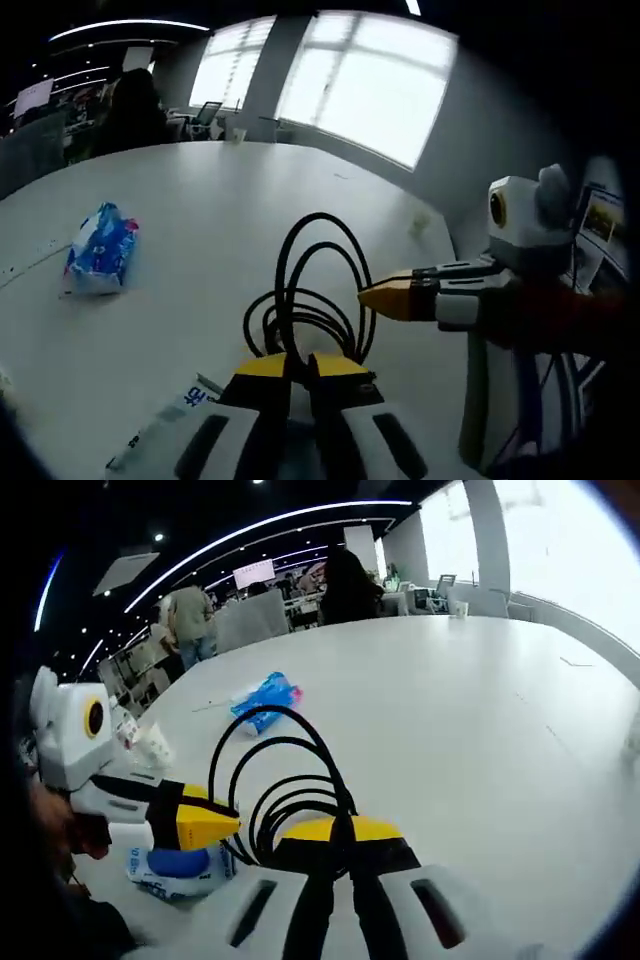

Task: Arrange the tabletop items into an orderly group along one side of the table until the central work area is clear of visible clutter.

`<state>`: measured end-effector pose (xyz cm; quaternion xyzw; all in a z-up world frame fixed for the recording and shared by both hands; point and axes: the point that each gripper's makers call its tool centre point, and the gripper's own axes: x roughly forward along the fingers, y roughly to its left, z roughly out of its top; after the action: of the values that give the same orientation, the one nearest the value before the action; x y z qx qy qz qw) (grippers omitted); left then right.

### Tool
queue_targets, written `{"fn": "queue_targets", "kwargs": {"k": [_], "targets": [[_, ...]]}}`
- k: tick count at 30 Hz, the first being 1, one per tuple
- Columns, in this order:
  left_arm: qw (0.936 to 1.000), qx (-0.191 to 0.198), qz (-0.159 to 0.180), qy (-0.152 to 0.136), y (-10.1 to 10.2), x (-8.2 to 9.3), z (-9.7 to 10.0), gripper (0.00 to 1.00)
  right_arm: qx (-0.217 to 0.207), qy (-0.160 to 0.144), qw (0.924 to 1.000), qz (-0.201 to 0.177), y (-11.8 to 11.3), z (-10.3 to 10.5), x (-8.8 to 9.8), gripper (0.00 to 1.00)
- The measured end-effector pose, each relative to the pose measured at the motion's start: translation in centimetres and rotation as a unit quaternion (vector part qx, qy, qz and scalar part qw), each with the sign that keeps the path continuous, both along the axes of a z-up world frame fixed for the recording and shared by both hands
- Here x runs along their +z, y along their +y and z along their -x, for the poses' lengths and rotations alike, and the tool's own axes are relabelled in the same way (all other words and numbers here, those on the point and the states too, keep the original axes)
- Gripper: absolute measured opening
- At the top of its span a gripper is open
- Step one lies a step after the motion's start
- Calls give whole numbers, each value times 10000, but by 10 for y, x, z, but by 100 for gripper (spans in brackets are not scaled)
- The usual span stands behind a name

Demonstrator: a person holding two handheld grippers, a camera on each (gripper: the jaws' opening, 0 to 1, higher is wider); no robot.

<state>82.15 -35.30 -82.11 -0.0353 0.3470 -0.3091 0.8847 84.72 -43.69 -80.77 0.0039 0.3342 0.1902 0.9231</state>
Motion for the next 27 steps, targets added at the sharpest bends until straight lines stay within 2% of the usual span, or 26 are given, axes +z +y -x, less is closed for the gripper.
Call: {"fn": "queue_targets", "kwargs": {"k": [10,13,16,22,27], "targets": [[9995,-98,-228,214,-2,-17,13,5,119,185,9996,189,-3,4,-22,0],[9994,-63,-289,164,0,-17,13,6,109,169,9997,145,-3,3,-26,0],[9994,-80,-309,122,0,-17,14,7,94,202,9996,160,-4,3,-27,0],[9985,-173,-525,22,5,-18,15,10,303,77,9989,338,-1,0,-28,1],[9983,-126,-562,-94,12,-19,13,10,271,-70,9993,233,1,-1,-19,10]]}}
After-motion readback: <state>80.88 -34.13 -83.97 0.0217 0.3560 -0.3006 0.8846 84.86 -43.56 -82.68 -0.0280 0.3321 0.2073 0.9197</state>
